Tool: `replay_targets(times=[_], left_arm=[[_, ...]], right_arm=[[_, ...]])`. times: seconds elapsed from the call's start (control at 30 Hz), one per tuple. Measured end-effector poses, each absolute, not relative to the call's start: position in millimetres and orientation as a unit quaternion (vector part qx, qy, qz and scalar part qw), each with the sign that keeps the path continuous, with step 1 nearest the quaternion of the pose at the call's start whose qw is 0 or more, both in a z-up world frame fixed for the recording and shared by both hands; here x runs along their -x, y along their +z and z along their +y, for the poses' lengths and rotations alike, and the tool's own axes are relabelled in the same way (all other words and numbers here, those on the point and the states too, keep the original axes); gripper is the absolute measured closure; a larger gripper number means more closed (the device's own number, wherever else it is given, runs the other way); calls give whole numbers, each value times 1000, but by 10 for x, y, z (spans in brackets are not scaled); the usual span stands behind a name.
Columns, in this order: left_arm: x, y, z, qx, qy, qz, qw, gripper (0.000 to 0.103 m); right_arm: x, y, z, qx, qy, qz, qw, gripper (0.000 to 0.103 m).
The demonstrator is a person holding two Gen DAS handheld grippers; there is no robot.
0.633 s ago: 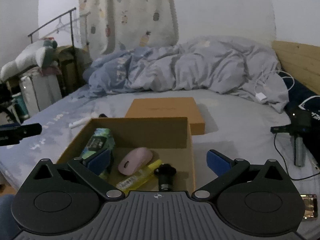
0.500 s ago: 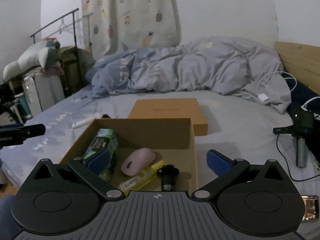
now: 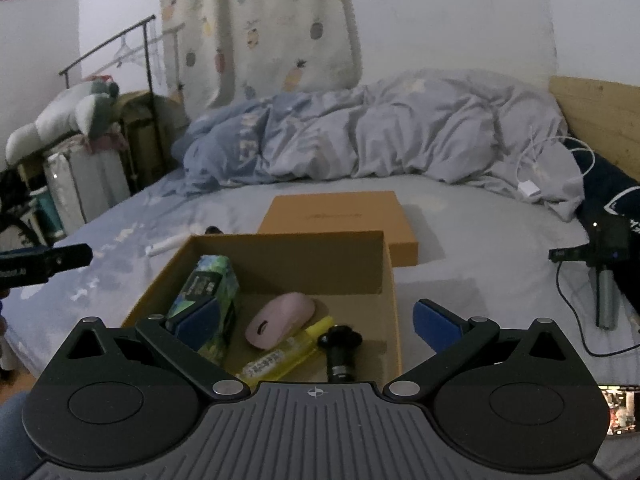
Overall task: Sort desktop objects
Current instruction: 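Move the right tool toward the blue Philips shaver on the sheet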
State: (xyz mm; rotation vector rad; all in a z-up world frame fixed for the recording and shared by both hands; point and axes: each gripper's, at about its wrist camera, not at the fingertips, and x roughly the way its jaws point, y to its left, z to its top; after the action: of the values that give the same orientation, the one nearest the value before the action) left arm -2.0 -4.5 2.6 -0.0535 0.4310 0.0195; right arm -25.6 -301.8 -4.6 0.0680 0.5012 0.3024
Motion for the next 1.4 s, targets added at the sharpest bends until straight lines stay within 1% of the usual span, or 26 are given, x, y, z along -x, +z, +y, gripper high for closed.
replay_targets(times=[0.33, 0.6, 1.03, 1.4], left_arm=[[-44, 19, -56, 35, 29, 212, 976, 0], [-168, 81, 62, 33, 53, 195, 979, 0], [-466, 89, 258, 32, 85, 181, 979, 0], [-653, -2, 497, 42, 112, 192, 974, 0]], right_arm=[[180, 28, -2954, -41, 151, 242, 958, 0], [-42, 244, -2741, -61, 173, 236, 954, 0], [-425, 499, -2160, -28, 206, 220, 953, 0], [-910, 558, -1710, -16, 236, 237, 942, 0]])
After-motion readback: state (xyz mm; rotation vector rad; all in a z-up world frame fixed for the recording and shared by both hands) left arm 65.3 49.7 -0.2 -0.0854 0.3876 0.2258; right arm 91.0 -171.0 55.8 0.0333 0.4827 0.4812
